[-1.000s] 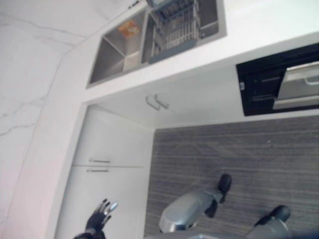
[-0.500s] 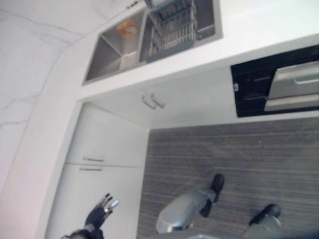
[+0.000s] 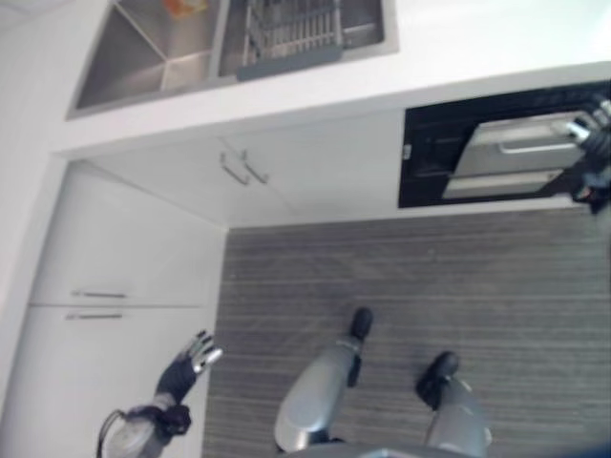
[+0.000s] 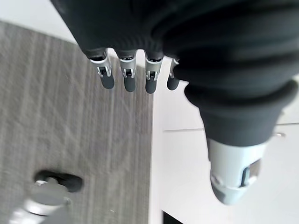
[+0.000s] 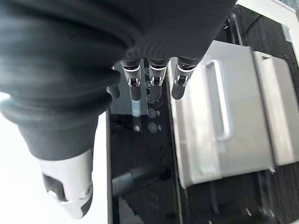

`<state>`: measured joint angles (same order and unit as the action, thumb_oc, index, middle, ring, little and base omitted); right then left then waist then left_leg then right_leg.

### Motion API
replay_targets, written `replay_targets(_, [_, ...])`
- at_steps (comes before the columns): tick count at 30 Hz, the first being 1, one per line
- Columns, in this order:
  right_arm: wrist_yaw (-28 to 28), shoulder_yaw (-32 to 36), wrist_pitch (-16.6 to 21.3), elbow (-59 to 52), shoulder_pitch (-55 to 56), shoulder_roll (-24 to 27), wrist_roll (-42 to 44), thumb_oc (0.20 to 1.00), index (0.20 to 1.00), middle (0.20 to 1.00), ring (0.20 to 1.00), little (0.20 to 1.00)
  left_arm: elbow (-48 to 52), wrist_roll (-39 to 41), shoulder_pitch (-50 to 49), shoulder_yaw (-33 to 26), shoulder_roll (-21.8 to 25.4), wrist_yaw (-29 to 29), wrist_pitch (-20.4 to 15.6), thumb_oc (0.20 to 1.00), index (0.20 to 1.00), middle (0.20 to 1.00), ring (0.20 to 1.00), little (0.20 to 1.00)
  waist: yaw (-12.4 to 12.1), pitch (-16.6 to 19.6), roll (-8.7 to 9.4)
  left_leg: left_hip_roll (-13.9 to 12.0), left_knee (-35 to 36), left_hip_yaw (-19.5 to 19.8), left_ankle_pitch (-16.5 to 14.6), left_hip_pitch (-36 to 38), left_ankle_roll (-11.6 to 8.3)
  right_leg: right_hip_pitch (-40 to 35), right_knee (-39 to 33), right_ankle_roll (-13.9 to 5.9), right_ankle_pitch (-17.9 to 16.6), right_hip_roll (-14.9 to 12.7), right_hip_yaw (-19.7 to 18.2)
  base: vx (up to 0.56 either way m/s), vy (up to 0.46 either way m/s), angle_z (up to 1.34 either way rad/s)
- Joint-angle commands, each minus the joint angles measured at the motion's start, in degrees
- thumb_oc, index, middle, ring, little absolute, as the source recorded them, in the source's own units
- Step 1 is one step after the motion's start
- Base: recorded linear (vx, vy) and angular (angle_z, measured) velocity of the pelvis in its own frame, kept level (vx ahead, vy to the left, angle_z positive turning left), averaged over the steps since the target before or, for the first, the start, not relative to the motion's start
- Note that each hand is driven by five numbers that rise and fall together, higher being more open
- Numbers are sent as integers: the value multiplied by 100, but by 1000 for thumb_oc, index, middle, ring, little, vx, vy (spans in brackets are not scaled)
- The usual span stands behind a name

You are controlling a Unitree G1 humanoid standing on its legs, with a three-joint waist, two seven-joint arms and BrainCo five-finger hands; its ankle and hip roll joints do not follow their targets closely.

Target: Place the dishes in the dishwasher.

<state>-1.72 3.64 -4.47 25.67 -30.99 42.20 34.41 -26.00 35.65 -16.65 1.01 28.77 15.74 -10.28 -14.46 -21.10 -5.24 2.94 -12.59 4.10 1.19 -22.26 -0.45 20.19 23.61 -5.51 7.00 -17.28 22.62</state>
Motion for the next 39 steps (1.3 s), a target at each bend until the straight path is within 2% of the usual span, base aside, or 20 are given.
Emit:
replay_targets(1, [-220,-61,147,163,-204,253,109,1000,1000,1000,1000,1000,51,366,19,-203,77,-153,-183,1000,1000,1000,1000,1000,-98,153,-95,-159,-460,-382,-397,89,-131,-544,-642,-479,-806,-77,-392,40,14,-13])
replay_targets(2, [-212,-54,211,39,153,-32,160,1000,1000,1000,1000,1000,200,318,112,-150,58,-231,-104,1000,1000,1000,1000,1000,-67,168,-2,-158,-460,-378,-426,148,-102,-604,-642,-466,-813,-54,-408,46,21,-6])
replay_targets(3, [-209,-52,227,8,243,-103,136,1000,1000,1000,1000,1000,239,319,136,-137,54,-226,-71,1000,1000,1000,1000,1000,-58,174,22,-162,-460,-381,-435,166,-95,-622,-642,-463,-817,-50,-410,124,117,-11])
replay_targets(4, [-193,-142,394,-79,986,-709,-124,1000,1000,1000,1000,1000,323,296,311,42,-16,-300,27,1000,1000,1000,1000,1000,42,287,245,-193,-460,-401,-518,359,-26,-812,-642,-460,-861,-1,-459,138,164,-10])
replay_targets(5, [-202,-276,478,4,1221,-918,-126,1000,1000,1000,1000,1000,184,88,398,149,-52,-399,1,1000,1000,1000,1000,1000,103,387,338,-186,-460,-398,-550,454,-1,-886,-642,-454,-879,34,-505,152,167,-6])
replay_targets(8, [2,-436,522,206,1695,-1221,-162,1000,1000,1000,1000,1000,-197,-48,495,302,-173,-274,-17,1000,1000,1000,1000,1000,215,635,513,-188,-460,-384,-620,694,58,-1063,-642,-430,-903,116,-568,122,120,-21])
replay_targets(10, [291,-606,631,470,2082,-1482,-270,1000,1000,1000,1000,1000,-490,-244,515,456,-224,-276,-91,1000,1000,1000,1000,1000,345,827,635,-167,-460,-281,-680,926,167,-1388,-642,-374,-1158,327,-706,141,98,-29])
replay_targets(13, [643,-778,730,691,2445,-1674,-304,1000,1000,1000,1000,1000,-818,-393,584,520,-220,-94,-209,1000,1000,1000,1000,1000,544,926,690,-126,-460,-186,-685,1116,225,-1536,-642,-334,-1254,583,-987,47,40,-2])
replay_targets(17, [1025,-919,913,1358,2741,-1858,-572,1000,1000,1000,1000,1000,-1525,-564,952,514,-273,206,-113,1000,1000,1000,1000,1000,894,1184,775,57,-460,11,-764,1284,271,-1261,-642,-255,-931,1131,-1621,3,-41,24])
replay_targets(19, [1213,-984,909,1825,2809,-1945,-744,1000,1000,1000,1000,1000,-1958,-755,1208,547,-401,339,-20,1000,1000,1000,1000,1000,1021,1364,789,139,-460,89,-838,1384,258,-1273,-642,-80,-612,1427,-1860,-4,-132,64])
replay_targets(23, [1442,-983,968,2368,2849,-2047,-1062,1000,1000,1000,1000,1000,-2524,-776,1272,408,-639,431,-78,1000,1000,1000,1000,1000,1046,1511,819,61,-460,-31,-865,1522,153,-1394,-642,25,-407,1455,-1773,-28,-117,50])
replay_targets(24, [1501,-987,883,2431,2877,-2073,-1127,1000,1000,1000,1000,1000,-2623,-726,1257,327,-700,471,-36,1000,1000,1000,1000,1000,1026,1534,825,5,-460,-84,-838,1547,101,-1452,-642,53,-359,1453,-1715,-33,-117,8])
replay_targets(28, [1528,-1087,923,2759,2906,-2116,-1415,1000,1000,1000,1000,1000,-2900,-855,1342,276,-798,538,-49,1000,1000,1000,1000,1000,974,1521,821,-185,-460,-282,-663,1578,-64,-1570,-642,86,-287,1428,-1583,-56,-87,23])
replay_targets(29, [1518,-1105,921,2814,2911,-2117,-1493,1000,1000,1000,1000,1000,-2950,-829,1395,286,-817,545,-19,1000,1000,1000,1000,1000,992,1526,829,-244,-460,-452,-649,1610,-89,-1588,-642,83,-260,1383,-1515,-105,-48,35])
replay_targets(31, [1458,-1111,932,3028,2916,-2146,-1389,1000,1000,1000,1000,1000,-3043,-760,1564,348,-875,597,91,1000,1000,1000,1000,1000,1078,1542,854,-409,-460,-1032,-610,1719,-157,-1611,-642,93,-232,1272,-1374,-119,-8,55])
replay_targets(33, [1431,-1113,890,3208,2865,-2198,-1312,1000,1000,1000,1000,1000,-3116,-752,1706,410,-972,606,126,1000,1000,1000,1000,1000,1155,1589,835,-531,-460,-1277,-685,1720,-182,-1629,-642,76,-219,1228,-1247,-129,46,81])
replay_targets(35, [1435,-1130,1015,3486,2834,-2265,-1334,1000,1000,1000,1000,1000,-3248,-758,1764,492,-1078,592,66,1000,1000,1000,1000,1000,1232,1686,768,-593,-460,-1313,-772,1682,-161,-1616,-642,78,-193,1229,-1161,-84,74,59])
replay_targets(39, [1469,-1211,1090,3851,2792,-2412,-1324,1000,1000,1000,1000,1000,-3533,-567,1794,520,-1192,548,-45,1000,1000,1000,1000,1000,1316,1879,705,-466,-460,-1101,-903,1696,-95,-1596,-642,71,-186,1294,-1255,-23,81,18])
